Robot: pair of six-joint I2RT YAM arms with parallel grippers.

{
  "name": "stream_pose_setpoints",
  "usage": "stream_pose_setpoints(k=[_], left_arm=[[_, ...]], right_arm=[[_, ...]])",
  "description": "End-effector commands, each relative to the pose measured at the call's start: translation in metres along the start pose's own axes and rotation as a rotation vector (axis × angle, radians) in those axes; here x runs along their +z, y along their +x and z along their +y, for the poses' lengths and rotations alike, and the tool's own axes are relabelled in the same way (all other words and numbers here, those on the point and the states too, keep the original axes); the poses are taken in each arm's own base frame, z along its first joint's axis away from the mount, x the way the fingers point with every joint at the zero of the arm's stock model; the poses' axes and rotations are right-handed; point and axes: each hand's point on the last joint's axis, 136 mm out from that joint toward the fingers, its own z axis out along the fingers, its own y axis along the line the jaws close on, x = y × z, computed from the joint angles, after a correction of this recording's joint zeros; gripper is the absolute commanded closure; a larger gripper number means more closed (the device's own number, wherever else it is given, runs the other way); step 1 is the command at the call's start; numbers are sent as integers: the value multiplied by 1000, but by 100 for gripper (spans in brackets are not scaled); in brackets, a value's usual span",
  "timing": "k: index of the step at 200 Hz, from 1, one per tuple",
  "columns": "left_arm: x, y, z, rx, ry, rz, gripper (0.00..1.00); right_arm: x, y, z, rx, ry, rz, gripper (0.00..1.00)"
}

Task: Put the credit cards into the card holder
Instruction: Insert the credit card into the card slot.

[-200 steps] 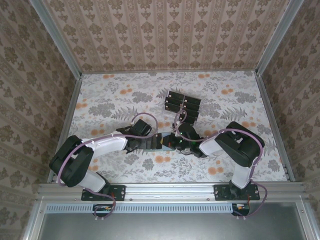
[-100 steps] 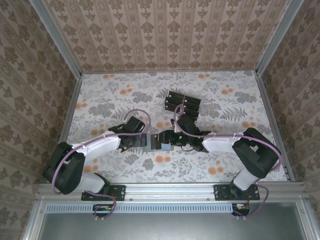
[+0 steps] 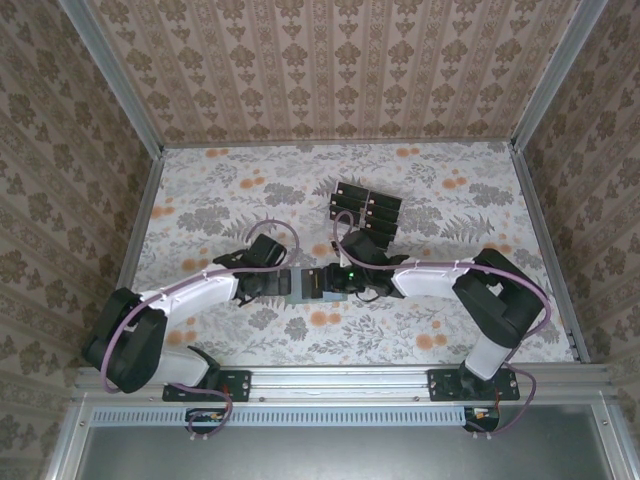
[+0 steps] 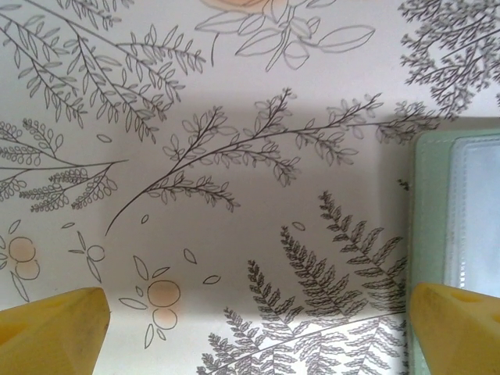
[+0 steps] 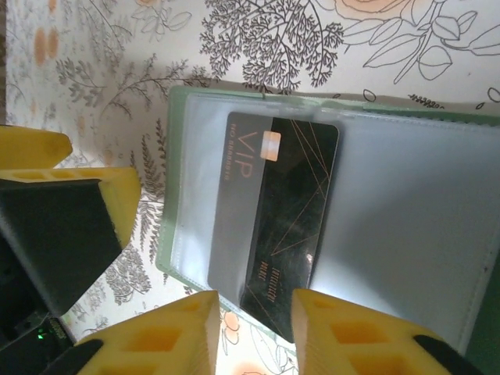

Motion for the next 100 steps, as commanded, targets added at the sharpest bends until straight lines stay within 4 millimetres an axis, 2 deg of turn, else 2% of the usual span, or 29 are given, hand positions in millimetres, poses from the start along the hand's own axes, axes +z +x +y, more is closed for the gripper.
stream_pose_setpoints(k=[1,41,77,100], left_arm=[[-2,4,13,18,-37,-6,0],[1,6,24,8,-71,-3,0],[6,8,25,13,-78,10,0],[10,9,24,14,-79,20,0]], right_arm=[[4,-2,-3,14,37,1,76],[5,-1,-16,28,94,-2,92],[6,1,-24,30,136,6,95],[10,0,-23,24,138,14,96]])
